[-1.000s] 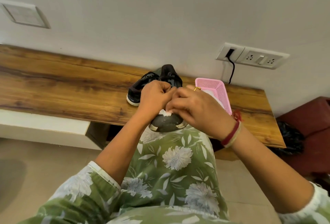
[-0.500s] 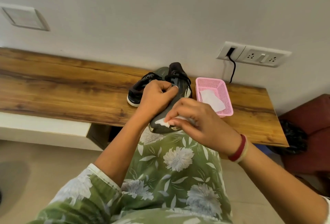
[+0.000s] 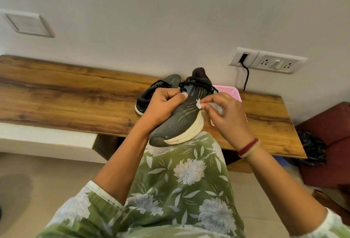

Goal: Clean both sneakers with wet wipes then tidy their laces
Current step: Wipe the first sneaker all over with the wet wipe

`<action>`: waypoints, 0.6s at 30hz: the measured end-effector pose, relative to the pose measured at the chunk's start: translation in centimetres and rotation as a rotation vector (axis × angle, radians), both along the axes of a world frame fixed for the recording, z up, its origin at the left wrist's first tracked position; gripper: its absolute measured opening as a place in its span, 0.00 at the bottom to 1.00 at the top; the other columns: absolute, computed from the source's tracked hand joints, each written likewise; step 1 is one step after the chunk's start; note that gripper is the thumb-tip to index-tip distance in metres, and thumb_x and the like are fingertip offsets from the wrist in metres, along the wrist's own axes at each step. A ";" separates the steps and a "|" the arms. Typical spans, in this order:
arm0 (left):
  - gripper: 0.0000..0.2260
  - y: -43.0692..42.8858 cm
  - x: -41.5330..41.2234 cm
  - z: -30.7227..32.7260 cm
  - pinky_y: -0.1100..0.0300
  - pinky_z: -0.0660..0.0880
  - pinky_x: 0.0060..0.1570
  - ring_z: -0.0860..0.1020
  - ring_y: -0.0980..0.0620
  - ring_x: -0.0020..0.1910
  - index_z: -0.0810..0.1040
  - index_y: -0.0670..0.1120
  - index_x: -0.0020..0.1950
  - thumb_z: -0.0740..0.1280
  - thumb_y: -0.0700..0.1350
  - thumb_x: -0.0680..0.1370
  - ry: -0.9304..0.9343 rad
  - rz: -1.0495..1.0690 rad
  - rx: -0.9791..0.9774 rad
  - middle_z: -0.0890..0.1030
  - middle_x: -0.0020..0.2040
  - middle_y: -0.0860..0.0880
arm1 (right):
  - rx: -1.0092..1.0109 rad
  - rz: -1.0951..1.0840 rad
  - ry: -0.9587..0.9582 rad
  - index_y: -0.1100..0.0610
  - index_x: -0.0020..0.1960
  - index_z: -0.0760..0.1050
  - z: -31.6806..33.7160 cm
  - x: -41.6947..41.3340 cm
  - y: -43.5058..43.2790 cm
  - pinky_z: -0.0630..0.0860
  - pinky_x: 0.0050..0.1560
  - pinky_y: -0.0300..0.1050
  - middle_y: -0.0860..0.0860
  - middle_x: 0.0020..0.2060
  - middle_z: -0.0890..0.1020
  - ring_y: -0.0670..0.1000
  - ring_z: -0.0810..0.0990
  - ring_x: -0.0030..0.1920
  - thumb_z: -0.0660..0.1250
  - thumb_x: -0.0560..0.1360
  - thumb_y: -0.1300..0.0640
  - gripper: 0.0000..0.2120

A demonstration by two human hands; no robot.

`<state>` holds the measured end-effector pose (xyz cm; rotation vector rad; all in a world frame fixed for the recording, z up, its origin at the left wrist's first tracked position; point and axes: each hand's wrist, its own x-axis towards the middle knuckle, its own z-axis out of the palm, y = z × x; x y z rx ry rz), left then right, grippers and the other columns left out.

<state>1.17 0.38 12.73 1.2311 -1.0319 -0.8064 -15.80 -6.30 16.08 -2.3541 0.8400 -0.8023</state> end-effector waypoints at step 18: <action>0.22 0.8 0.2 0.0 0.68 0.62 0.29 0.62 0.59 0.23 0.67 0.45 0.25 0.62 0.46 0.79 0.020 -0.122 0.056 0.65 0.23 0.55 | 0.061 -0.006 -0.115 0.53 0.44 0.81 0.4 1.5 0.8 0.78 0.46 0.48 0.47 0.39 0.83 0.45 0.80 0.43 0.69 0.72 0.57 0.02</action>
